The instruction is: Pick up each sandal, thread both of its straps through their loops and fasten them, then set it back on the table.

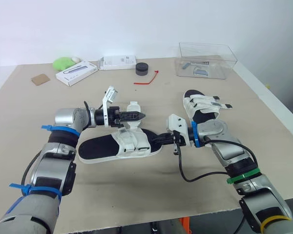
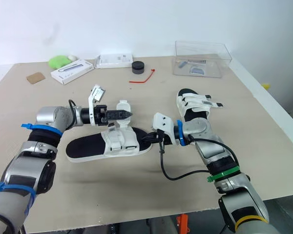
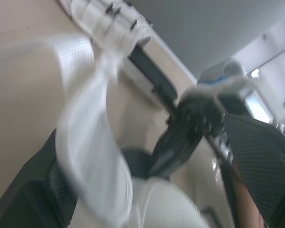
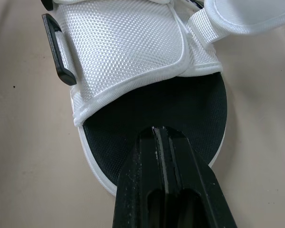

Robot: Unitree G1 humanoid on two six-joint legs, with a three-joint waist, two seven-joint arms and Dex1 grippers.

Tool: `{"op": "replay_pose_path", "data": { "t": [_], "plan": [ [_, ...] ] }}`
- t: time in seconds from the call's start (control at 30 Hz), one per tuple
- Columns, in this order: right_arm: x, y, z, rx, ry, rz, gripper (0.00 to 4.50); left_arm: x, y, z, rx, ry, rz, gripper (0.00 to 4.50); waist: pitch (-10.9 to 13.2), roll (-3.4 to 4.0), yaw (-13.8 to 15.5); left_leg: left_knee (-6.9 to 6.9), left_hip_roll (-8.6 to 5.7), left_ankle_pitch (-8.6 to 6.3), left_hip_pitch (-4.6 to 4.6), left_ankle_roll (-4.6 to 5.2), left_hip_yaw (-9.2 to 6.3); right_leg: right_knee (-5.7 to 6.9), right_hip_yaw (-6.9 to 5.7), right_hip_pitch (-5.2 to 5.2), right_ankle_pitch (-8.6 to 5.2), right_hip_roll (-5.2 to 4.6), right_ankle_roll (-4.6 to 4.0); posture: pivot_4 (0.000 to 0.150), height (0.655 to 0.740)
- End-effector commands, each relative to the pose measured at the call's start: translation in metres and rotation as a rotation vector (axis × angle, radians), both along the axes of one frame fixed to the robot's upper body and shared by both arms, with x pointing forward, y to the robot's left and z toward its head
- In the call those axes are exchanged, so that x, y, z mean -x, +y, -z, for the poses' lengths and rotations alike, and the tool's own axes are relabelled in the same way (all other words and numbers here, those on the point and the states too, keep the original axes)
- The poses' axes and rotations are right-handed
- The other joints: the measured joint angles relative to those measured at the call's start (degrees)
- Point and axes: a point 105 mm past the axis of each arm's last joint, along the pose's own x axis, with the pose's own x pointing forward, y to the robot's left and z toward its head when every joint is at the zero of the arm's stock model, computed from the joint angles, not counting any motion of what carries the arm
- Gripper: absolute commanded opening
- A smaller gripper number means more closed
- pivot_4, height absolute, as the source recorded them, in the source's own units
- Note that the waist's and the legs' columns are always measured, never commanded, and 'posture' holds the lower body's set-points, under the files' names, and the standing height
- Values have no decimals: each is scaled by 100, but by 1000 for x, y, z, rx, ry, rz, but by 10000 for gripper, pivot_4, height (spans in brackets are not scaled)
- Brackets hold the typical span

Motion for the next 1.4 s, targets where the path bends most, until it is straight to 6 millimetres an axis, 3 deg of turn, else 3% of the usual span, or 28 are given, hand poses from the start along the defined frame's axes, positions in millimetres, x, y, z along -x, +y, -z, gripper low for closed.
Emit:
{"op": "replay_pose_path", "data": {
  "t": [0.03,0.47,0.57,0.8,0.87,1.0,1.2,1.4],
  "plan": [
    [-2,-5,-4,15,-24,14,0,-19,4,-23,82,-20,-102,44643,0,0,0,1,-1,0,0,0,-1,0,0,0,0,0,1,1500,7400],
    [-3,-9,-5,30,-36,19,0,-41,-5,-27,81,-101,-222,44643,0,0,0,2,-7,0,-7,-1,-1,-1,2,-1,3,-7,7,1500,7400],
    [-2,-9,-5,33,-37,17,0,-44,-7,-27,63,-141,-233,36133,0,0,0,3,-8,0,-7,-1,1,-1,3,-1,4,-8,8,1500,7400],
    [-1,-9,-5,37,-34,11,0,-44,-8,-29,52,-213,-232,1809,0,0,0,3,-10,0,-8,-1,1,-2,3,-1,5,-9,9,1500,7400],
    [0,-9,-4,40,-31,8,0,-44,-7,-34,40,-284,-225,294,0,0,0,3,-10,0,-8,0,0,-2,3,-2,5,-9,9,1500,7400],
    [0,-10,-3,46,-26,5,0,-28,-15,-48,-60,-564,-97,294,0,0,0,3,-10,0,-11,-1,0,-2,3,-2,11,-9,-1,1500,7400],
    [0,-11,-3,47,-22,6,0,25,-19,-31,-394,-1328,191,294,0,0,1,-2,-6,-4,-5,-10,3,-3,18,-5,19,-13,-15,1500,7400],
    [2,-10,-1,51,-12,-4,0,62,-6,-30,-440,-1921,316,294,0,0,17,4,-12,-3,-5,-9,11,-3,20,-3,24,-29,-9,1500,7400]
  ]
}}
